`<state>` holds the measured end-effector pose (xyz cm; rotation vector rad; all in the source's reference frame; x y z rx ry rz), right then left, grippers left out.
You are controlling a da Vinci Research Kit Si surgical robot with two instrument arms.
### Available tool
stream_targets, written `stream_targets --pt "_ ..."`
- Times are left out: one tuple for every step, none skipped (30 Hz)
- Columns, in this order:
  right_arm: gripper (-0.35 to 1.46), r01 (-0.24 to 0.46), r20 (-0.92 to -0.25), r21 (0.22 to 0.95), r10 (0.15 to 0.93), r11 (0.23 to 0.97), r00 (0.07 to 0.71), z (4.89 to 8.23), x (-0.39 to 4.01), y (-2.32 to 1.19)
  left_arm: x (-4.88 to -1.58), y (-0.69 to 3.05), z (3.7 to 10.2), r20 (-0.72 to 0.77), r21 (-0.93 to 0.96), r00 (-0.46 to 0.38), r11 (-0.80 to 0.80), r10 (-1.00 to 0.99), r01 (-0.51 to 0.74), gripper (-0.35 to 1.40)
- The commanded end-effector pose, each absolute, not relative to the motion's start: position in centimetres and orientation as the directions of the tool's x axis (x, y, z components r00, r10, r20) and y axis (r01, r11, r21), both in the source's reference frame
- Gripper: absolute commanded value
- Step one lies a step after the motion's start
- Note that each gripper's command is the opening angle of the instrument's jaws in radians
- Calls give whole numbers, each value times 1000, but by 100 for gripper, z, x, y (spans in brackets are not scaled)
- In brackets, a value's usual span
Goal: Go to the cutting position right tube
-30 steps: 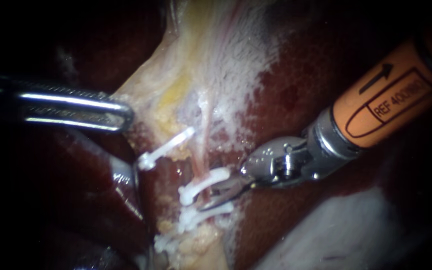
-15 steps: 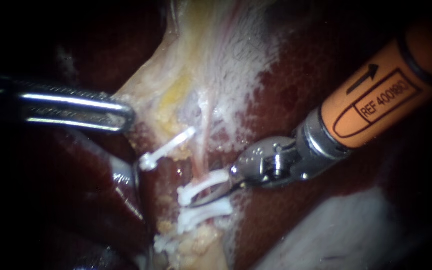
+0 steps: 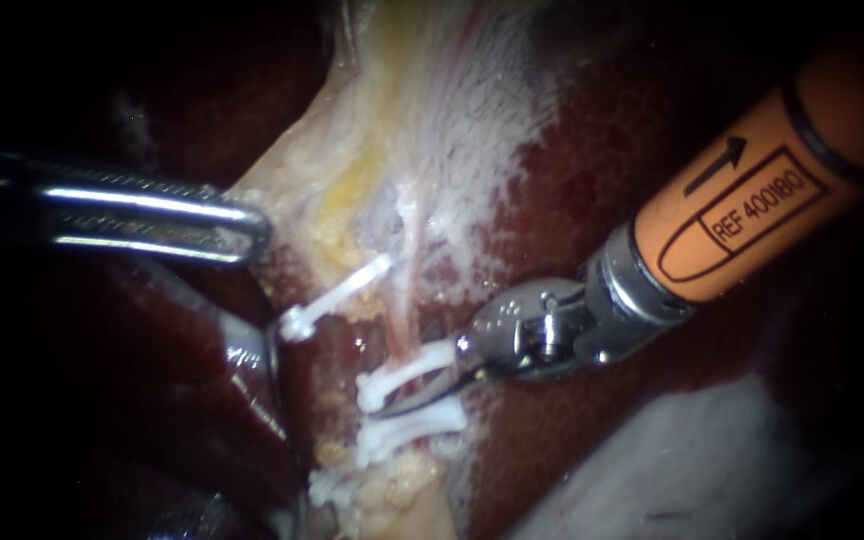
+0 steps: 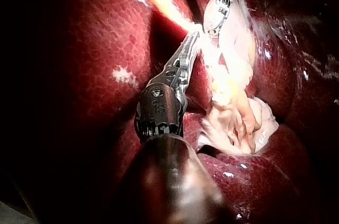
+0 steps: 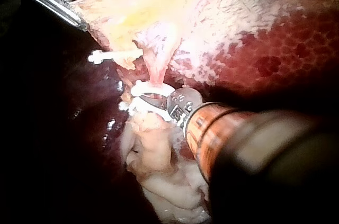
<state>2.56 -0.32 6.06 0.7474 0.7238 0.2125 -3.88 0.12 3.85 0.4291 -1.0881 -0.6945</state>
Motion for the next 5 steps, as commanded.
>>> stream_targets --pt "14 72 -523 685 420 725 741 606 256 -32 -388 12 385 655 632 288 715 -699 300 -35" --pt "14 72 -523 685 420 725 741 606 256 -32 -388 12 385 655 632 288 715 -699 300 -35" --pt "14 72 -523 685 420 725 741 606 256 -32 -388 12 385 655 632 288 715 -699 300 -35" --pt "14 72 -523 685 420 725 741 606 256 -32 -388 12 385 655 632 288 715 -699 300 -35" --pt "14 72 -523 685 420 725 742 606 256 -32 -388 12 385 655 632 288 715 -699 300 -35"
